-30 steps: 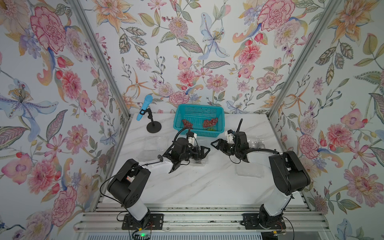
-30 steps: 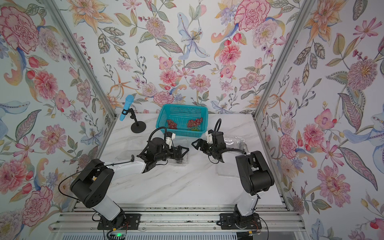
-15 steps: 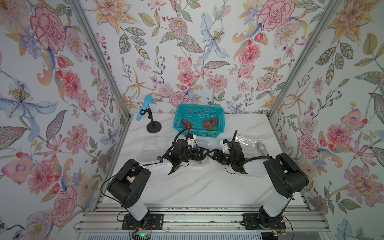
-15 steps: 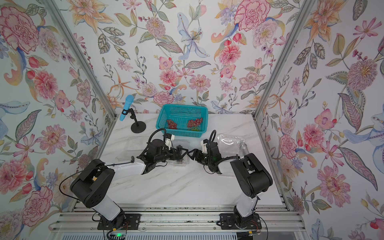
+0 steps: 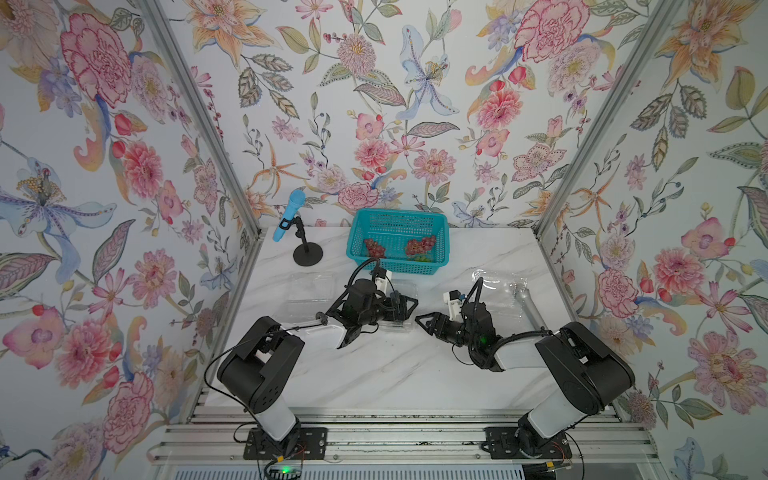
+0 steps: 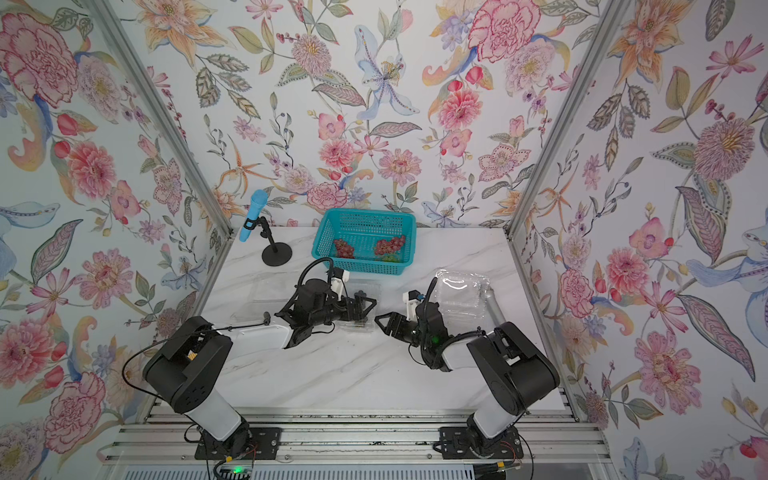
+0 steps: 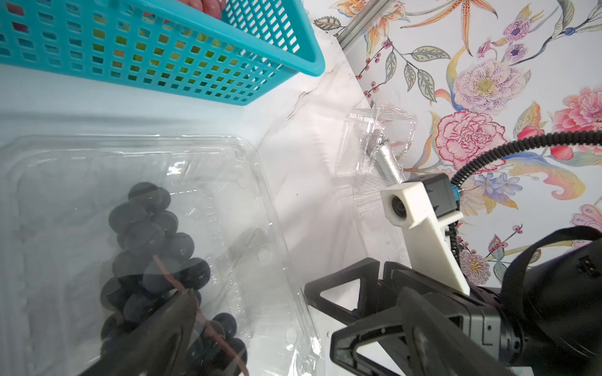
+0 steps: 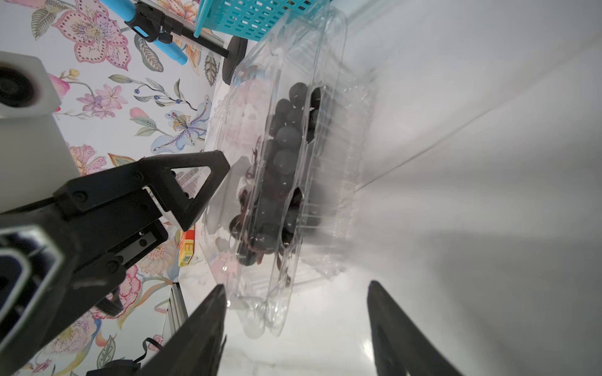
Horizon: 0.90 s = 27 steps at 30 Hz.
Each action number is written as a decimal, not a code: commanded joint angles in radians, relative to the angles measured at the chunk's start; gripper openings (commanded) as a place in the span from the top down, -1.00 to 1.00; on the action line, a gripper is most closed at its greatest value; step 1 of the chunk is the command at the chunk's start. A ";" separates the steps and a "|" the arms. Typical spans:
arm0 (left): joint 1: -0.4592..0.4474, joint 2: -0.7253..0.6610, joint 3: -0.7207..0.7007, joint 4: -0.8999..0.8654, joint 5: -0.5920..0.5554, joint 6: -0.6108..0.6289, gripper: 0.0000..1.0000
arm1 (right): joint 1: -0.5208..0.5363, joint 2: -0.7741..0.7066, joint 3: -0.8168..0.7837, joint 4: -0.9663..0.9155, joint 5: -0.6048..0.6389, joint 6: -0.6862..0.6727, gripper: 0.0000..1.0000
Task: Pack grapes into containers
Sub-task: Close the packing box at the center of the board.
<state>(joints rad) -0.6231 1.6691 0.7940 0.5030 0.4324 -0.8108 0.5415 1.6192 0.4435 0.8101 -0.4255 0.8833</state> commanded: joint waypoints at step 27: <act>0.002 0.004 0.013 -0.019 -0.046 0.030 -0.99 | 0.067 0.144 -0.059 0.348 0.079 0.143 0.37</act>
<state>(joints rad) -0.6228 1.6695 0.7948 0.5011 0.4099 -0.7933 0.6014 1.7367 0.3775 1.0977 -0.3550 1.0077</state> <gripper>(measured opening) 0.997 0.320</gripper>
